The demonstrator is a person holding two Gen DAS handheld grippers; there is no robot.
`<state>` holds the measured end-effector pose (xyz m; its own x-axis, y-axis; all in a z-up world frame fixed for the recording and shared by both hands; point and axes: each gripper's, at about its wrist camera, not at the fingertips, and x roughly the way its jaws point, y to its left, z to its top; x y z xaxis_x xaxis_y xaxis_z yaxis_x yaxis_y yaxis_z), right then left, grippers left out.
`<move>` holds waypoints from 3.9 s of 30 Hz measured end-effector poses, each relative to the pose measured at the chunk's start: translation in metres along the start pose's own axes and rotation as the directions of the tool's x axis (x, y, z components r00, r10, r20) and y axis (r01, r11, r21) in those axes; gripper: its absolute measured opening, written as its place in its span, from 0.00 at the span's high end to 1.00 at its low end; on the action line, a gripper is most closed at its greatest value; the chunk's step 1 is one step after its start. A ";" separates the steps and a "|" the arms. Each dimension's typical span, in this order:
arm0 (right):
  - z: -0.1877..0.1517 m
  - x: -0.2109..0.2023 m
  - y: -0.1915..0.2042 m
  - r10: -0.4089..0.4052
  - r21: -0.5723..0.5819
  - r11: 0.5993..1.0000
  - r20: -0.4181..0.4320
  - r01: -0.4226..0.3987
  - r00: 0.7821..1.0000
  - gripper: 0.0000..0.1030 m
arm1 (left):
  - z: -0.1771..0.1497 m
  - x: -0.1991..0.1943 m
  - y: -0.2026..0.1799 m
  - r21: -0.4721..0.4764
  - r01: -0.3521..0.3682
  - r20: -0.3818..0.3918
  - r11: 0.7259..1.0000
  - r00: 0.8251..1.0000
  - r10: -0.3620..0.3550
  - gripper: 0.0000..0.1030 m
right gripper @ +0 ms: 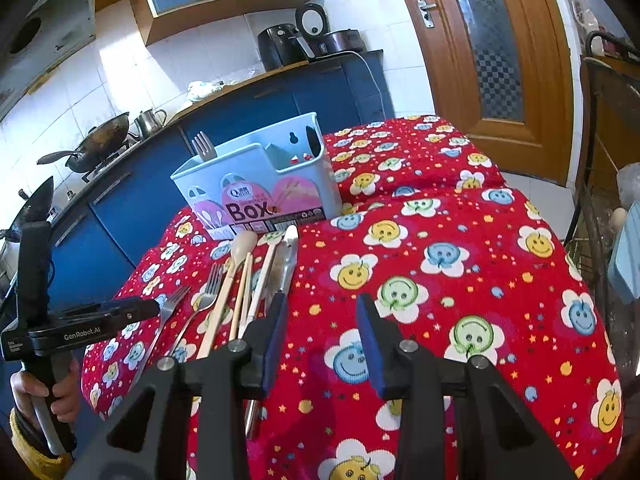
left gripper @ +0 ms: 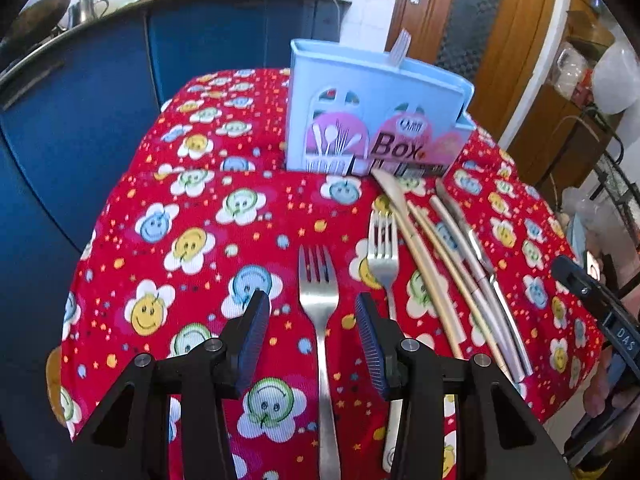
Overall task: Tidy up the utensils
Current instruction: 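Lower the left tool to another silver fork and close on it, then carry the fork into the caddy with the left tool while the right tool grasps the silver slotted spatula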
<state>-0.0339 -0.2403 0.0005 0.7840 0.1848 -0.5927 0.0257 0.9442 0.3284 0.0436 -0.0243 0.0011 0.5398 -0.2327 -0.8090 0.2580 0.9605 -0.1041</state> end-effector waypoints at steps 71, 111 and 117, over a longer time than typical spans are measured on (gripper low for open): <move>0.017 0.060 0.044 -0.031 -0.122 0.992 -0.395 -0.019 0.918 0.62 | 0.015 -0.052 0.027 0.000 0.154 0.294 0.988 0.944 -0.147 0.99; 0.046 0.084 0.035 -0.002 -0.081 0.996 -0.291 -0.022 0.957 0.79 | 0.021 -0.056 0.025 0.006 0.167 0.322 0.986 0.933 -0.160 0.99; 0.045 0.047 0.043 0.079 -0.068 0.993 -0.171 -0.092 0.982 0.79 | 0.023 -0.067 0.016 0.027 0.169 0.352 0.985 0.921 -0.168 0.99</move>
<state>0.0325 -0.2036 0.0200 0.6656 0.3027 -0.6822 -0.0884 0.9396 0.3306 0.0301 0.0036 0.0669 0.7358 -0.4292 -0.5239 0.3670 0.9028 -0.2241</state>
